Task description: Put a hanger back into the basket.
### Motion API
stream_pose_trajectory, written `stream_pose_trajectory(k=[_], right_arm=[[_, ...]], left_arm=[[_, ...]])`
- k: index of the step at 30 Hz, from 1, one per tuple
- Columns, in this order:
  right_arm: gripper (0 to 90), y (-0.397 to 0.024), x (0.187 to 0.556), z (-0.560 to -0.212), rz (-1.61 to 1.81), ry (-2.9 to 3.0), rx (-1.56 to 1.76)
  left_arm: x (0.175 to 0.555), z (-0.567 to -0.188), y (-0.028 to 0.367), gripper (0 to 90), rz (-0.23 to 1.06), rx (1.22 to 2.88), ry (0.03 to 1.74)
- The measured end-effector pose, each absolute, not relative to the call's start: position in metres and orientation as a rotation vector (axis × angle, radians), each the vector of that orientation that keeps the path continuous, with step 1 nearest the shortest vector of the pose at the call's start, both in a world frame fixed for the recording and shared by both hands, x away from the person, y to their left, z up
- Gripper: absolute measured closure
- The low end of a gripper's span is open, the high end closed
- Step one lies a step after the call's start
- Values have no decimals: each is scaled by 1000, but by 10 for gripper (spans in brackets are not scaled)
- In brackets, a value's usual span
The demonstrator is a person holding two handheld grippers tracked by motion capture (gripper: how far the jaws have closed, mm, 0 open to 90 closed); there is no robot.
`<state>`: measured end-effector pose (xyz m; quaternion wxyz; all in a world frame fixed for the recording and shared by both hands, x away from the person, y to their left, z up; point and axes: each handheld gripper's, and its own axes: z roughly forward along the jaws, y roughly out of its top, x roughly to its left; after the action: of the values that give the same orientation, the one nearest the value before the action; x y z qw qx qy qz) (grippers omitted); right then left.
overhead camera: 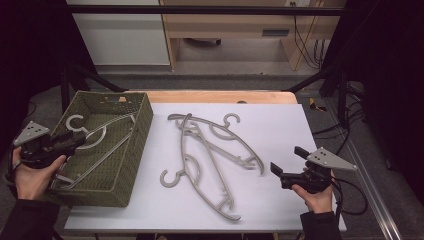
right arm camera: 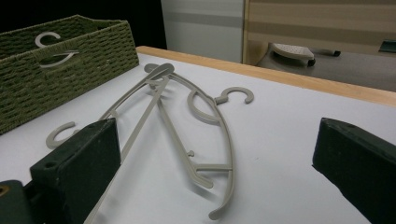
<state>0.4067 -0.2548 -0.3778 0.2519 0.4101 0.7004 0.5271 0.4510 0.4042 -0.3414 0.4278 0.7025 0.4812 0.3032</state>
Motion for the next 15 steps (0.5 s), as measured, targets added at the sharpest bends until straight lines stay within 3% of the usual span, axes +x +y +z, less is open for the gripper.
stream_pose_trajectory(k=[4,15], right_arm=[[11,-256,406,-377,1437,1901,1117],[8,-256,406,-377,1443,1895,1116]], left_arm=[[446,-339,384,421,748,1725,1184],[435,-345,331,141,677,1697,1071]])
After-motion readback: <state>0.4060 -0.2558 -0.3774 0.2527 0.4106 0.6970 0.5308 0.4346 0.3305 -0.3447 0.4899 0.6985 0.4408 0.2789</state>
